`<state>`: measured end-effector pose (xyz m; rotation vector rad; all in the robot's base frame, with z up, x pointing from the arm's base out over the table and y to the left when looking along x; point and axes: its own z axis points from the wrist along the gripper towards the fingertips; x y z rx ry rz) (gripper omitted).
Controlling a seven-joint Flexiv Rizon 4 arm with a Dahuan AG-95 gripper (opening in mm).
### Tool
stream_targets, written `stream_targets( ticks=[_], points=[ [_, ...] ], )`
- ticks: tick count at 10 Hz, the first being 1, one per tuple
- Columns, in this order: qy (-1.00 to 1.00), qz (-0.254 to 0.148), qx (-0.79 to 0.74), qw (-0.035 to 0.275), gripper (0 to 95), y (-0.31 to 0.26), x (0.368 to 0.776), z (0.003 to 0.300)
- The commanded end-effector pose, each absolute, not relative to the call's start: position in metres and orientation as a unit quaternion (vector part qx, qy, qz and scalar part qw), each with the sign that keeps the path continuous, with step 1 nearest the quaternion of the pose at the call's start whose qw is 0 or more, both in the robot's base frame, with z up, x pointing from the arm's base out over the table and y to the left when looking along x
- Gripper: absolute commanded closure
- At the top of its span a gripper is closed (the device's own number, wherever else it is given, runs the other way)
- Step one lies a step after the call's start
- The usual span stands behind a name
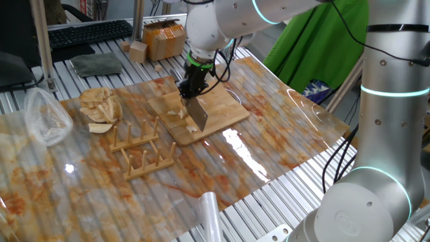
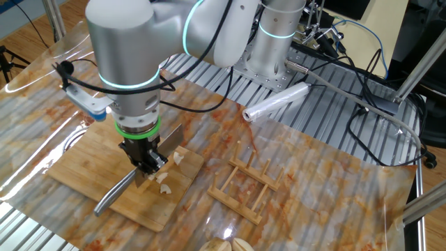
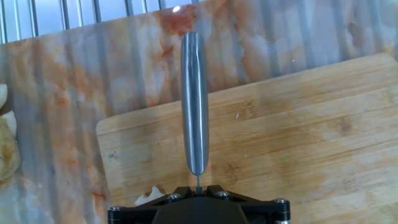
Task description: Slice the lotus root
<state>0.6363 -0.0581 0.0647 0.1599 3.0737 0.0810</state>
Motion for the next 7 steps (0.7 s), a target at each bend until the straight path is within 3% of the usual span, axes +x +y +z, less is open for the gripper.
stream_targets(
  ticks=[1,5,7],
  points=[
    [0.998,0.026,0.053,0.038,95.0,-0.060,0.636,0.063],
    [0.996,0.031,0.056,0.062,95.0,-0.051,0.642,0.027],
    [0.996,0.032,0.056,0.053,95.0,-0.054,0.641,0.033]
  ],
)
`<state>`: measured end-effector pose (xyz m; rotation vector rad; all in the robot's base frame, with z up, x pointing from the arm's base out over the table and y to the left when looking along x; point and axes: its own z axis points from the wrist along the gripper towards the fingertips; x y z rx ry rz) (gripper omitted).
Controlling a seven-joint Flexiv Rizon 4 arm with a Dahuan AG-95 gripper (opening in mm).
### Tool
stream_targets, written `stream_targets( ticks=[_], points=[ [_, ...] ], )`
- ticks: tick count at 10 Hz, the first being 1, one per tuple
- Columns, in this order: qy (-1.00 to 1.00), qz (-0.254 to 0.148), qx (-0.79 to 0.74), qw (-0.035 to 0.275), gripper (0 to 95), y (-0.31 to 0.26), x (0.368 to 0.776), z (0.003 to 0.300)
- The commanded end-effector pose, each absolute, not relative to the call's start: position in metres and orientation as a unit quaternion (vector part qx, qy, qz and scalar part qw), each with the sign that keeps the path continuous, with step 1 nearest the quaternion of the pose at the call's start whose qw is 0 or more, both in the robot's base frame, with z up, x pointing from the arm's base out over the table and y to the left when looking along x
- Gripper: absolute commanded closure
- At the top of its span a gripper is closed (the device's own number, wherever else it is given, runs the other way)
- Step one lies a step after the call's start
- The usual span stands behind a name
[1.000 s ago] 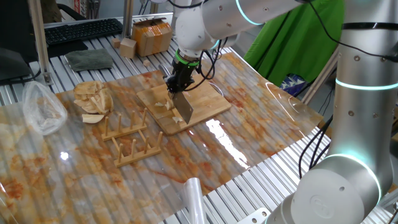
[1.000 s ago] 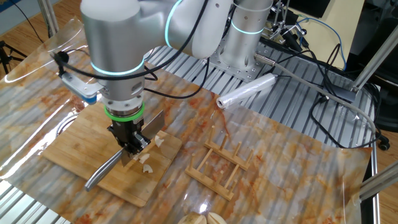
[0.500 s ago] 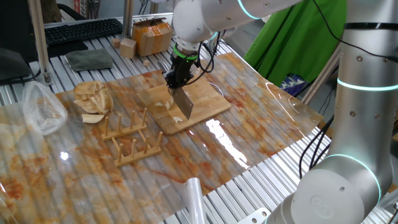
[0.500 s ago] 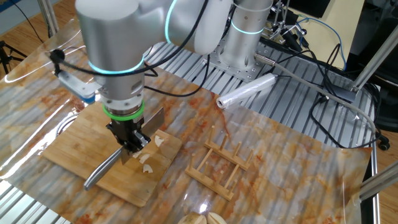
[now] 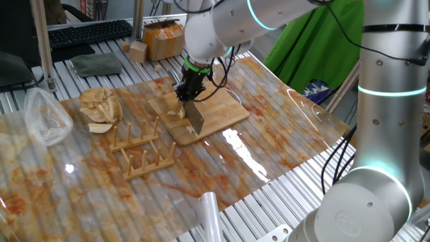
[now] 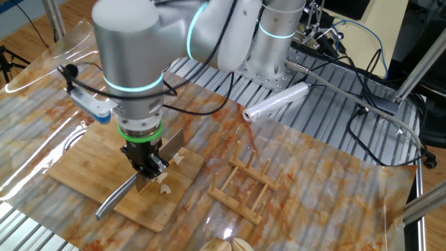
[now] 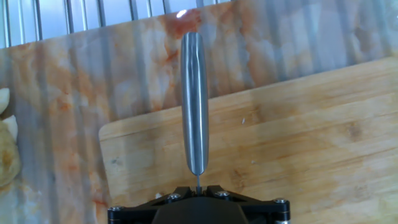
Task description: Slice the lotus root
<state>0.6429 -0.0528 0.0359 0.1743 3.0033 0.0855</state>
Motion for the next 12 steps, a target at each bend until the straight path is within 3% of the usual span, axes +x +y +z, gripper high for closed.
stream_targets(
  ticks=[1,12],
  points=[
    [0.997,0.032,0.053,0.051,95.0,-0.056,0.643,0.037],
    [0.997,0.032,0.062,0.040,95.0,-0.055,0.637,0.052]
  ],
)
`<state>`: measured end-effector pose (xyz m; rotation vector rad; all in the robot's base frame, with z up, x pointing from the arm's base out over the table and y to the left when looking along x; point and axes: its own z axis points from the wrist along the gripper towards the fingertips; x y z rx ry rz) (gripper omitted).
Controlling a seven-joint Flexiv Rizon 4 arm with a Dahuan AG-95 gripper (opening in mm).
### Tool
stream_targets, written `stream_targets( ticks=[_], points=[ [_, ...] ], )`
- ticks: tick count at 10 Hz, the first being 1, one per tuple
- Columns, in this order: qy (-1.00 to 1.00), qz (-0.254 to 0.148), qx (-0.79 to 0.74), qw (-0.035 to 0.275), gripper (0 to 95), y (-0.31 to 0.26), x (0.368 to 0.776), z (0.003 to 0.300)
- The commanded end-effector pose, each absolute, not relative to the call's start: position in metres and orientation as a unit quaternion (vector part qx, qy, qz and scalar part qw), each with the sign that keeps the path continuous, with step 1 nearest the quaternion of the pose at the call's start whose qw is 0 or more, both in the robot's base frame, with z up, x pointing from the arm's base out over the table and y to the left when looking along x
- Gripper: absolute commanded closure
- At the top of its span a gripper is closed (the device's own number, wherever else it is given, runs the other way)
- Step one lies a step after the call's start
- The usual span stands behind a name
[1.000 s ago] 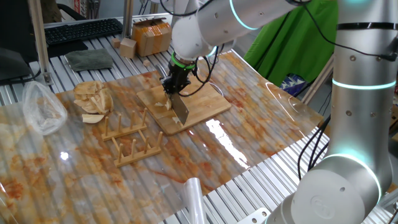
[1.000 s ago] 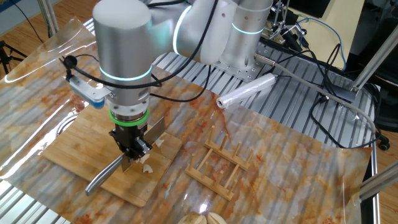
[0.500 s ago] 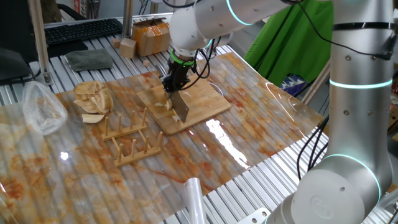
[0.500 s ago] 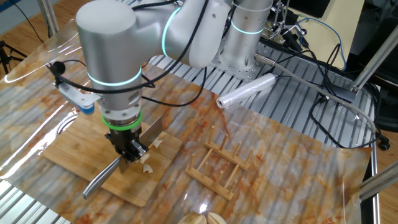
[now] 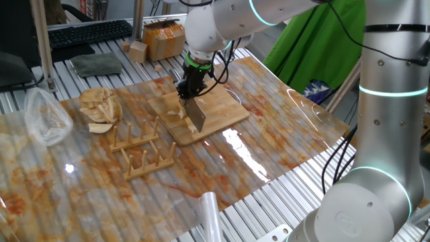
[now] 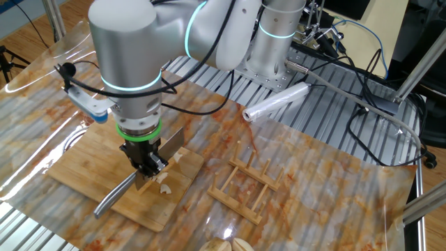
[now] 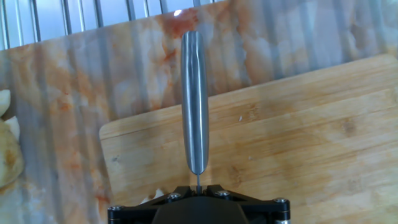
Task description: Slice the lotus root
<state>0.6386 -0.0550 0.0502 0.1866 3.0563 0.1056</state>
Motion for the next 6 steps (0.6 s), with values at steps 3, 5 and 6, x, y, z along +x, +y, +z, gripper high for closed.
stream_targets(
  ticks=[3,5,6],
  points=[
    [0.997,0.028,0.059,0.037,95.0,-0.057,0.636,0.060],
    [0.998,0.026,0.054,0.035,95.0,-0.061,0.636,0.066],
    [0.998,0.026,0.053,0.035,95.0,-0.063,0.636,0.069]
  ],
)
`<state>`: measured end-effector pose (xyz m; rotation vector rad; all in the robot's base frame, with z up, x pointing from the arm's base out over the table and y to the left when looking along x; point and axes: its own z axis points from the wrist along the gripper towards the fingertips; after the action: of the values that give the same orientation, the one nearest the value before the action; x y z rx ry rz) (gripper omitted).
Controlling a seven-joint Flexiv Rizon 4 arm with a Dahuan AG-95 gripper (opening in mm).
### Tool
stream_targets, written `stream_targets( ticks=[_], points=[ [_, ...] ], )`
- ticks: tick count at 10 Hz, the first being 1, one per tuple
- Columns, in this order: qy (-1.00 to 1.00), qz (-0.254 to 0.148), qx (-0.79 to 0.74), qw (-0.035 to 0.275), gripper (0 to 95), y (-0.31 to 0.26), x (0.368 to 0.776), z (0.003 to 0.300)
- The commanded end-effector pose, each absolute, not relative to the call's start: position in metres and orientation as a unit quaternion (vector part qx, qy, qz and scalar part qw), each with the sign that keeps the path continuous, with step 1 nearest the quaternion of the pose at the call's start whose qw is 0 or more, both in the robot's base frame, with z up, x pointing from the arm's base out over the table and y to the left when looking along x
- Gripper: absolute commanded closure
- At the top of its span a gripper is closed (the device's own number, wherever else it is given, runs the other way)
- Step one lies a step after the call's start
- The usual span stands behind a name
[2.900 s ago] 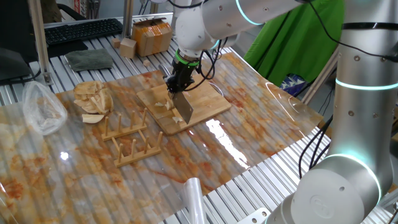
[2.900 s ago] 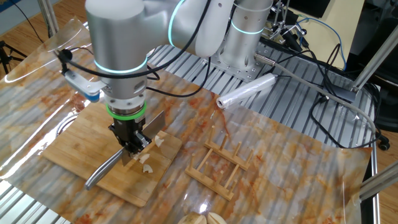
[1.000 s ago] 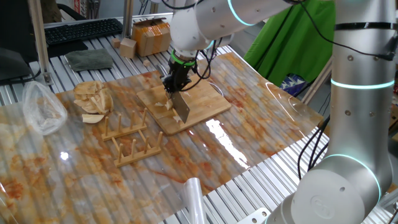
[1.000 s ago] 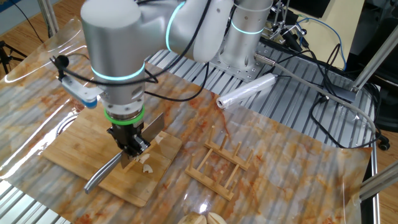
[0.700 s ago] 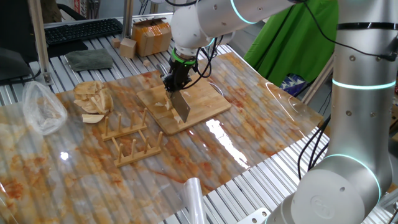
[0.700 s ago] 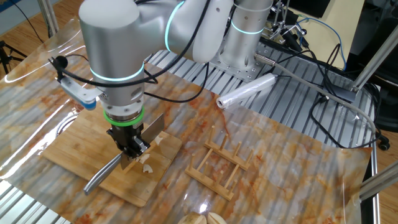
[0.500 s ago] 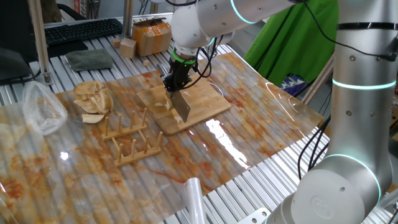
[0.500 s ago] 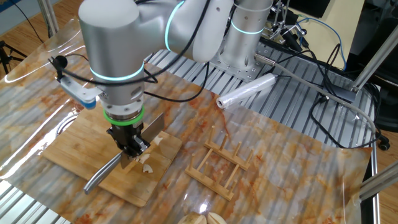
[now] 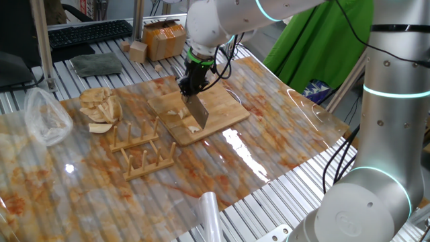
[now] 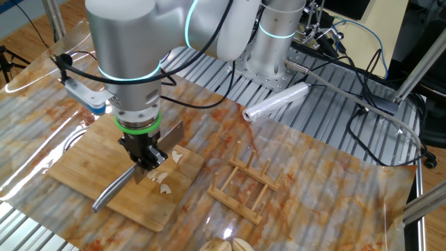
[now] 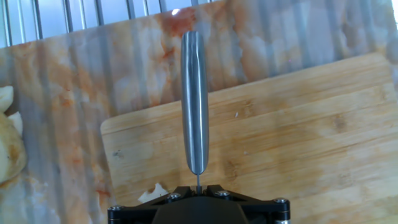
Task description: Slice the lotus root
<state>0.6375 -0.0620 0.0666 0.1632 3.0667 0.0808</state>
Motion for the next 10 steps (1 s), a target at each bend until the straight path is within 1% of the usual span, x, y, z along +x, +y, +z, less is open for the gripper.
stream_targets(
  ticks=[1,10],
  points=[
    [0.998,0.024,0.049,0.034,95.0,-0.0639,0.6370,0.0708],
    [0.998,0.023,0.036,0.037,95.0,-0.0676,0.6388,0.0691]
  ],
)
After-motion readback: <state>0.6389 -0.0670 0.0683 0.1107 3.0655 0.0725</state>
